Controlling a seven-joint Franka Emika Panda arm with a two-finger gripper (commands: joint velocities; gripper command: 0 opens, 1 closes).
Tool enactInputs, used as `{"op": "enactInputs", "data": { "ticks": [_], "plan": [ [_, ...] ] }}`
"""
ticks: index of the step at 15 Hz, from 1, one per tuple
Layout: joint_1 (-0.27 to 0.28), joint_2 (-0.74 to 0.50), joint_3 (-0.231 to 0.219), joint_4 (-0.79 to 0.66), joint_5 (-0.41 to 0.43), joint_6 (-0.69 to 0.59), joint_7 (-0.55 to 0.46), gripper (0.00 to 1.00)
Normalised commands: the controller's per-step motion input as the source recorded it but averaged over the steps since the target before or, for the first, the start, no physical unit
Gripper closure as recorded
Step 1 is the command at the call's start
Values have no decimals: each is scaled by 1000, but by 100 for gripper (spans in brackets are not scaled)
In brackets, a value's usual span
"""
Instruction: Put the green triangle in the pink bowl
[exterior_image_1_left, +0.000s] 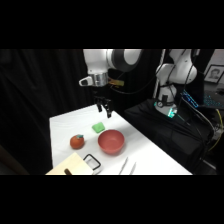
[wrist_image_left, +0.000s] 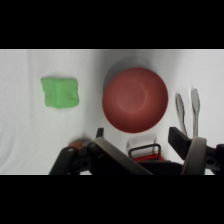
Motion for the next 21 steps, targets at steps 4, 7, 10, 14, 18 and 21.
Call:
{"op": "enactInputs", "data": {
  "ticks": [4, 7, 10, 14, 18, 21],
  "plan": [
    [-42, -10, -1, 14, 10, -10, -62, 0],
    [-97, -35, -48, 13, 18, 11, -186, 0],
    [-110, -21, -61, 20, -14, 28, -261, 0],
    [-103, 51, -60, 66, -65, 71, -255, 0],
    [-110, 219, -52, 197, -26, 140, -207, 0],
    [-105, 353, -11, 300, 20, 200, -150, 0]
  ]
}}
